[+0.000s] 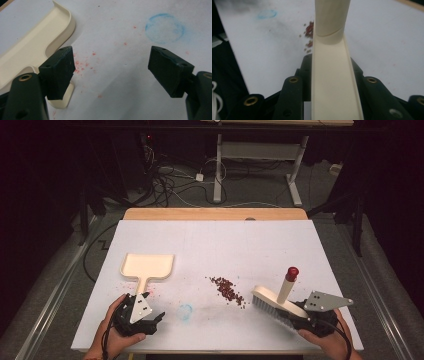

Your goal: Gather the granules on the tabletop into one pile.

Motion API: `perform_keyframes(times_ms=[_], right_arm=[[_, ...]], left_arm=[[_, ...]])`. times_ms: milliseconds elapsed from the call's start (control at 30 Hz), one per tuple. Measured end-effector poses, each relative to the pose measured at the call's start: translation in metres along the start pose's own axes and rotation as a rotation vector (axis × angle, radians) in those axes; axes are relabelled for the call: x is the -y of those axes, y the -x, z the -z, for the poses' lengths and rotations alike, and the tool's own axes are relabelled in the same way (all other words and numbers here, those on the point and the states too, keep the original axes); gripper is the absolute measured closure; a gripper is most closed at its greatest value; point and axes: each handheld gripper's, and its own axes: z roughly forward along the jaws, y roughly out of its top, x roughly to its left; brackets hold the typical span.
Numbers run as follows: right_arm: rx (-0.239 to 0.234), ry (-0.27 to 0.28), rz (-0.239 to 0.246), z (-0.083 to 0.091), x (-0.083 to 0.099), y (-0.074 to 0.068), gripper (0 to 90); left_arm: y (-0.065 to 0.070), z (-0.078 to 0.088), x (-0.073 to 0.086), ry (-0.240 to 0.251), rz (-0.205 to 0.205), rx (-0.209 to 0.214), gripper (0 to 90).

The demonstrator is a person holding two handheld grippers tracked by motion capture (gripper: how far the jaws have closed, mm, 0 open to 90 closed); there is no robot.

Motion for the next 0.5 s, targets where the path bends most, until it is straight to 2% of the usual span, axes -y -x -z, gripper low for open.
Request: perform_keyframes(times_ms=[67,167,333,467,500], right_arm=[[-0.048,-0.009,-0.008,-0.006,0.010,-0.003,67.4],[-0.071,0.006,-0.006,-0.011,0.009,-0.005,67.4],[-0.056,0.022,0.012,-0.031,-0.003,-0.008,67.5],[-0.049,0.021,0.014,-0.052,-0.018,-0.002,67.5],[-0.049,0.021,0.014,-0.052,-0.018,-0.002,67.5]], left_arm=[[0.001,0.000,-0.001,0.004,-0.004,0.000,20.8],[0.002,-0.002,-0.004,-0.001,-0.011,0.002,20.9],[0.003,-0.007,-0.005,-0.015,-0.021,0.013,20.9],[0.001,-0.006,-0.003,-0.010,-0.007,0.014,20.9],[0.001,-0.006,-0.003,-0.009,-0.007,0.015,20.9]])
